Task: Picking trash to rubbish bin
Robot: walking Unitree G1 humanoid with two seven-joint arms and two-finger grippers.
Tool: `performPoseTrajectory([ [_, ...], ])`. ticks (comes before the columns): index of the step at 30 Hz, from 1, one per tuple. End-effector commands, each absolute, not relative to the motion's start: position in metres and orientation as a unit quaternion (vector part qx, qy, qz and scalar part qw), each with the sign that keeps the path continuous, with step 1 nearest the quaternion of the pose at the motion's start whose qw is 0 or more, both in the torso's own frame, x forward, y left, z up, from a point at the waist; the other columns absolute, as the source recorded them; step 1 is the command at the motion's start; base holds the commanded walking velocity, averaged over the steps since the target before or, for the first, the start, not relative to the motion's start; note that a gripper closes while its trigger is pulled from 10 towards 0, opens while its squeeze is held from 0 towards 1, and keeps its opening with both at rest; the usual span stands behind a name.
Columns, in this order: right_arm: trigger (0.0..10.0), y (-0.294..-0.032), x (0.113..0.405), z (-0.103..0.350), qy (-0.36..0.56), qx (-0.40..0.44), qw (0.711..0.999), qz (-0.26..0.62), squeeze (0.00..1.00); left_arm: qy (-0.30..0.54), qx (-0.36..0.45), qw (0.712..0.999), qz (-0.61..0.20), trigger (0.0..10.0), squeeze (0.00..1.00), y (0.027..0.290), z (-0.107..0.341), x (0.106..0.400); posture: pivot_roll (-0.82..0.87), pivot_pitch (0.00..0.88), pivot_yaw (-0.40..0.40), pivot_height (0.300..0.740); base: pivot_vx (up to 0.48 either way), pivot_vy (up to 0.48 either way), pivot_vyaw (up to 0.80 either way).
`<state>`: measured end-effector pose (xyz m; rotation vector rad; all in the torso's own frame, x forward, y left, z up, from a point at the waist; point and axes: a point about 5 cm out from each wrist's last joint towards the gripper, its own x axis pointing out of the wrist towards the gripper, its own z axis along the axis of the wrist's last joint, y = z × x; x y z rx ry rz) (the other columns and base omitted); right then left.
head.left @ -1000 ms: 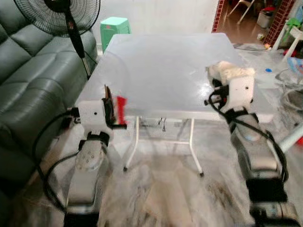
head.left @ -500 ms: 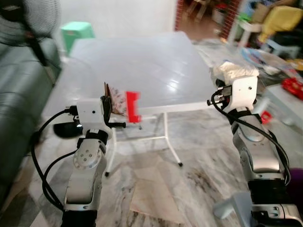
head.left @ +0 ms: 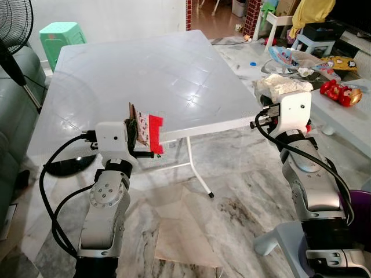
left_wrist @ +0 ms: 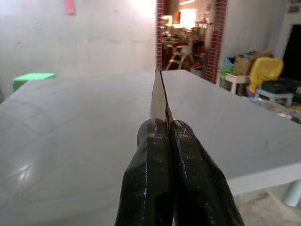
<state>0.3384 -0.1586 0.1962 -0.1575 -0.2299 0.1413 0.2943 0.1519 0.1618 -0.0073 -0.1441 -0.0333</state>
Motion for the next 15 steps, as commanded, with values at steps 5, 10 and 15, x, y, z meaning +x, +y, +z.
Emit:
performPoseTrajectory([
  [5,10.0,-0.165,0.338,0.201,-0.12,-0.085,0.987,0.063,0.0,-0.082,-0.022,0.996,-0.029,10.0,0.0,0.1456,0.1662,0.2955,0.01,0.022,0.002,0.74,0.169,-0.155,-0.79],
  [10,10.0,-0.1652,0.3389,0.2013,-0.12,-0.086,0.987,0.063,0.0,-0.086,-0.031,0.995,-0.036,10.0,0.0,0.1435,0.1672,0.2946,0.01,0.019,0.002,0.74,0.0,0.0,-0.79],
  [15,10.0,-0.1652,0.3388,0.2013,-0.12,-0.087,0.987,0.062,0.0,-0.087,-0.031,0.995,-0.038,10.0,0.0,0.1439,0.1676,0.2957,0.01,0.018,0.003,0.74,0.0,0.0,-0.79],
])
